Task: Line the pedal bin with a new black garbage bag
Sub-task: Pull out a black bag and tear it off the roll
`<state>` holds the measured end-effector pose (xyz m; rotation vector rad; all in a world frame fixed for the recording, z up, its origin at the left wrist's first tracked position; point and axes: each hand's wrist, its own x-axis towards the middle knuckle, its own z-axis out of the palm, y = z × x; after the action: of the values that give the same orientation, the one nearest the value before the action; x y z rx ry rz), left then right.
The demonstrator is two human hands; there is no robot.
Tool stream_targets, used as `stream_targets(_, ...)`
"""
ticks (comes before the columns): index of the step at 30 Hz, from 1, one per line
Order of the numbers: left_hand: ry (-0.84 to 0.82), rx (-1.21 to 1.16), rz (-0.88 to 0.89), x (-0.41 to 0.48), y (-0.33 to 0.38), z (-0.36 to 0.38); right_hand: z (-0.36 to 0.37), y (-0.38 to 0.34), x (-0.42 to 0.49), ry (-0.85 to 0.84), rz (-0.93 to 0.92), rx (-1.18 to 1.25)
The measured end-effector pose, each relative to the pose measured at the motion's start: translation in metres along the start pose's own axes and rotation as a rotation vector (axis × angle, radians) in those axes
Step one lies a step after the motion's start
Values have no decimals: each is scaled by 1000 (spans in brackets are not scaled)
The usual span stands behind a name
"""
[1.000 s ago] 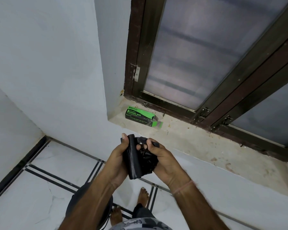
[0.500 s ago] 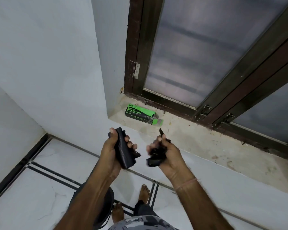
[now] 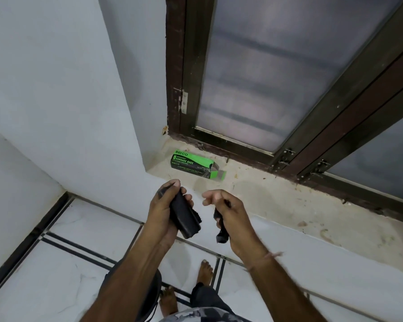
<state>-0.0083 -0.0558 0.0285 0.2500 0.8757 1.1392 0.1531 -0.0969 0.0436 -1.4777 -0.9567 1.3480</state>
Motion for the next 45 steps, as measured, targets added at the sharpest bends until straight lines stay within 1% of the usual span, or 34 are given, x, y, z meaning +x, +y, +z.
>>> stream_targets(3, 38, -45, 75, 9, -6, 17, -1, 2, -2, -182, -3, -149)
stream_targets(4, 52, -67, 87, 14, -9, 23, 1, 4, 1, -203, -14, -171)
stream_targets(6, 62, -60, 94, 21, -14, 30, 2, 7, 7, -145, -60, -125)
stream_targets(8, 36, 61, 106, 28, -18, 34, -5, 5, 15, -58, -77, 3)
stream_targets(10, 29, 310, 138, 39, -21, 37, -22, 5, 25, -3, -48, 109)
stream_targets(11, 50, 466, 178, 46, -20, 38, -32, 6, 31, 23, -35, 154)
stream_targets(12, 96, 664, 258, 54, -18, 37, -43, 7, 37, 51, -29, 192)
stream_targets(14, 171, 1208, 524, 77, -10, 32, -64, 11, 49, 115, -22, 235)
stream_targets(15, 145, 1478, 621, 90, -7, 32, -74, 14, 56, 146, -14, 244)
stream_targets(16, 90, 1701, 653, 103, -4, 33, -83, 17, 64, 178, -2, 244)
stream_targets(17, 25, 1863, 637, 114, 0, 33, -89, 19, 70, 209, 8, 237)
stream_targets(19, -62, 2096, 546, 134, 3, 35, -98, 21, 85, 242, 14, 220)
stream_targets(21, -91, 2236, 478, 144, 3, 35, -98, 23, 98, 245, -1, 190)
stream_targets(23, -75, 2227, 457, 147, 5, 37, -97, 23, 107, 241, -14, 129)
stream_targets(27, -20, 2070, 483, 142, 9, 40, -96, 28, 114, 214, -37, 19)
stream_targets(31, 67, 1975, 506, 135, 14, 43, -104, 29, 111, 128, -79, -53)
stream_targets(34, 88, 1941, 522, 131, 14, 46, -109, 22, 113, 49, -132, -87)
stream_targets(37, 84, 1950, 548, 129, 15, 47, -114, 11, 118, -27, -135, -113)
stream_targets(40, 66, 1954, 580, 126, 17, 49, -120, 2, 123, -46, -89, -78)
stream_targets(45, 35, 1978, 623, 122, 20, 52, -121, 1, 127, 21, 20, 54)
